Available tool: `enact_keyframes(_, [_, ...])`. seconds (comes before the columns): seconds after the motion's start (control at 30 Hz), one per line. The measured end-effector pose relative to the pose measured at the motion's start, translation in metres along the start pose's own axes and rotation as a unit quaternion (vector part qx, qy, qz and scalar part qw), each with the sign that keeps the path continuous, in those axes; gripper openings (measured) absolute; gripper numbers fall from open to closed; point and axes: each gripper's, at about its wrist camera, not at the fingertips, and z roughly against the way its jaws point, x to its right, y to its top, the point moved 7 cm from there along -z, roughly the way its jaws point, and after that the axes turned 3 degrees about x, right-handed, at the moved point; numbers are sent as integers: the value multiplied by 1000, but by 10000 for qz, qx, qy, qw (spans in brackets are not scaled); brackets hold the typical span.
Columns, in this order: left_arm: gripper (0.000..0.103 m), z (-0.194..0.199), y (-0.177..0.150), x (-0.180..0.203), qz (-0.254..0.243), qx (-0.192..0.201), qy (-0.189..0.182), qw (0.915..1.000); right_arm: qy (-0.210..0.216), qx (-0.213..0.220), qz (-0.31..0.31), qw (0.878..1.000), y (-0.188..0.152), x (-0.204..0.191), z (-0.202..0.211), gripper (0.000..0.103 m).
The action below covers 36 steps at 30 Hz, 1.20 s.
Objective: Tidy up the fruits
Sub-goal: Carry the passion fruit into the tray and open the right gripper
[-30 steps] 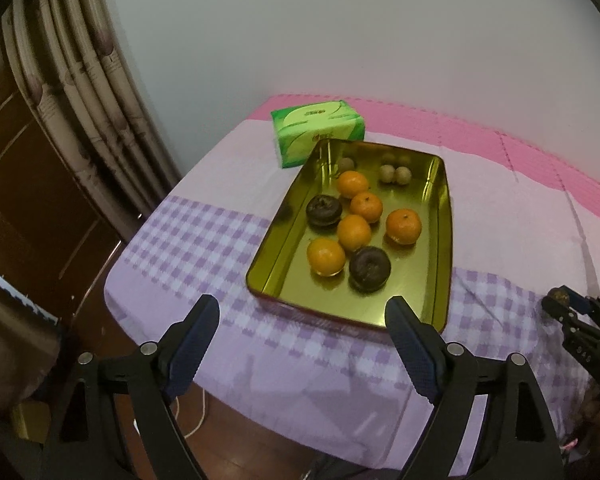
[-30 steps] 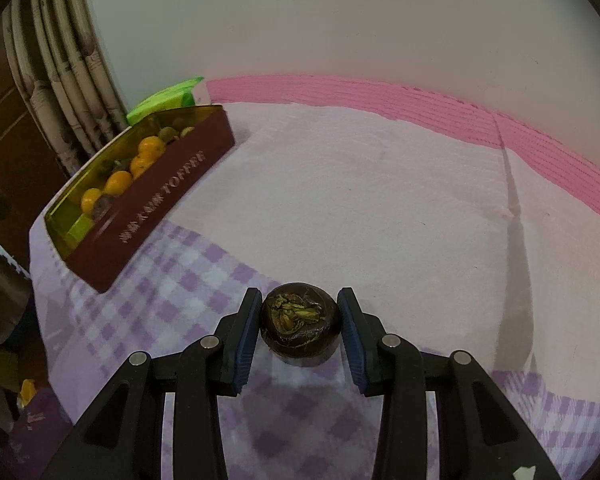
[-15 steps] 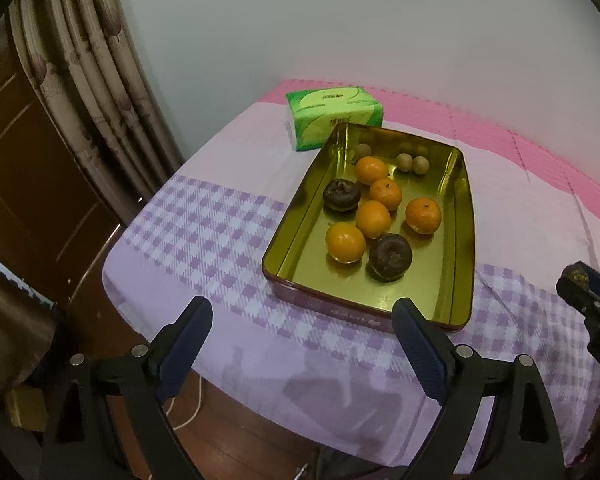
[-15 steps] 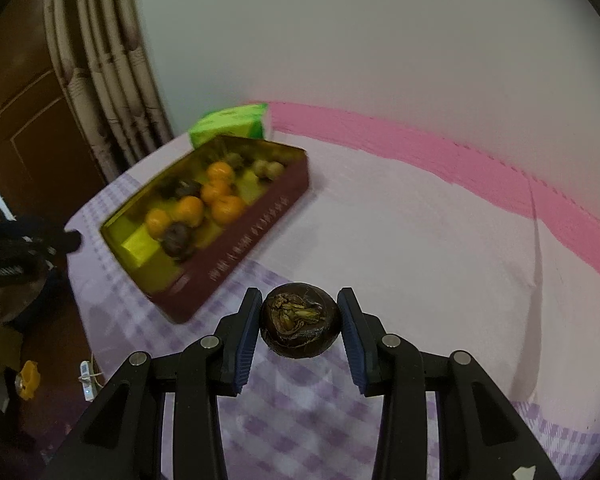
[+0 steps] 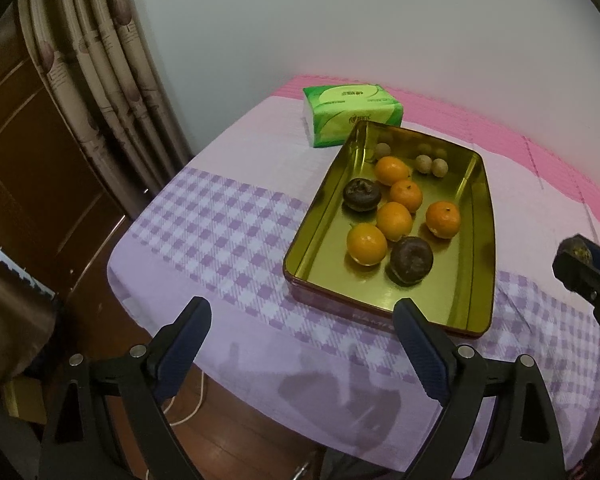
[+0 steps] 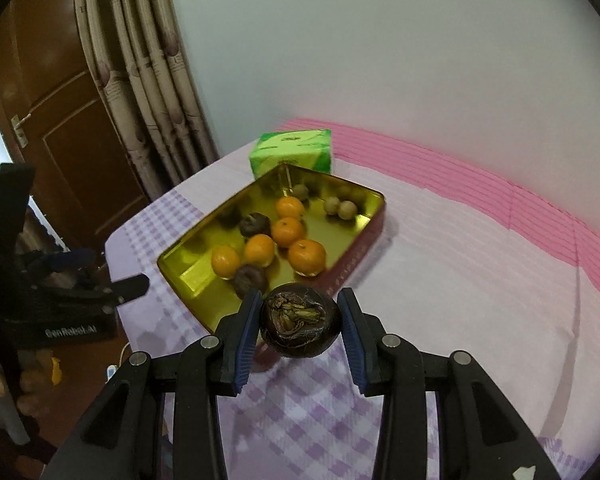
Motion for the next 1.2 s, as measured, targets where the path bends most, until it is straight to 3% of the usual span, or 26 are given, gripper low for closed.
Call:
enact_keyframes(0.5, [92,-12,0,-15,198,-124,90,9997,288,-264,354,9986,21,-36,-56,37])
enact_keyframes(0.93, [93,-17,0,-17,144,-145,193,9996,127,-620,181,9978,10,-18,-96,37])
enact_keyframes(1.2, [93,-17,-1,-12,19,-131,234,9996,-7,-584,125,9982,31,0,-115,37])
